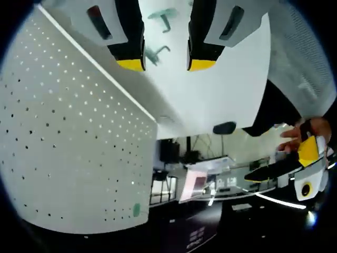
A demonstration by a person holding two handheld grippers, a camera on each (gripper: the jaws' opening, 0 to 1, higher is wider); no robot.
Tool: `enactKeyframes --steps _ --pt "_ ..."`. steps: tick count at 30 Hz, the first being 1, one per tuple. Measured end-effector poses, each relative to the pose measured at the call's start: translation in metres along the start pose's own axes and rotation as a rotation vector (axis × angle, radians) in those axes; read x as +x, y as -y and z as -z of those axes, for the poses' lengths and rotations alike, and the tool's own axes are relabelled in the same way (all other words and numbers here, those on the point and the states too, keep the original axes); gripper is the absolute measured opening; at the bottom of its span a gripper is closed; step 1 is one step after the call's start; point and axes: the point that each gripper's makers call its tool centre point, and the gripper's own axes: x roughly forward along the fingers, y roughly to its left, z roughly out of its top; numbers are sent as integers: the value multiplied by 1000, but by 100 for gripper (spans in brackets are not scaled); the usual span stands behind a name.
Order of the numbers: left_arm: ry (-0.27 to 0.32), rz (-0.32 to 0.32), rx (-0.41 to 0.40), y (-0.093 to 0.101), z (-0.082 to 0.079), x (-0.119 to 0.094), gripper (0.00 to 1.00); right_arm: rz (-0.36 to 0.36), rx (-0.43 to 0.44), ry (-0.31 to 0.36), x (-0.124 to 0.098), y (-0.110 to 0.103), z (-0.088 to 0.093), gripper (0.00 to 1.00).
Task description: Insert the hook assembly into the mounting plate slot until the hook locks in place.
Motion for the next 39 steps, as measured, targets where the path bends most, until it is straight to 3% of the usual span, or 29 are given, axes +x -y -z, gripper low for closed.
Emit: enactKeyframes --steps 8,23,39 --pt "-9 19 8 5 2 1 66 1 24 -67 18 11 18 28" --pt "-22 21 0 4 5 2 65 -21 -20 -190 53 25 42 22" --pt "-31 27 -13 5 7 3 65 -52 -94 -246 65 23 46 10"
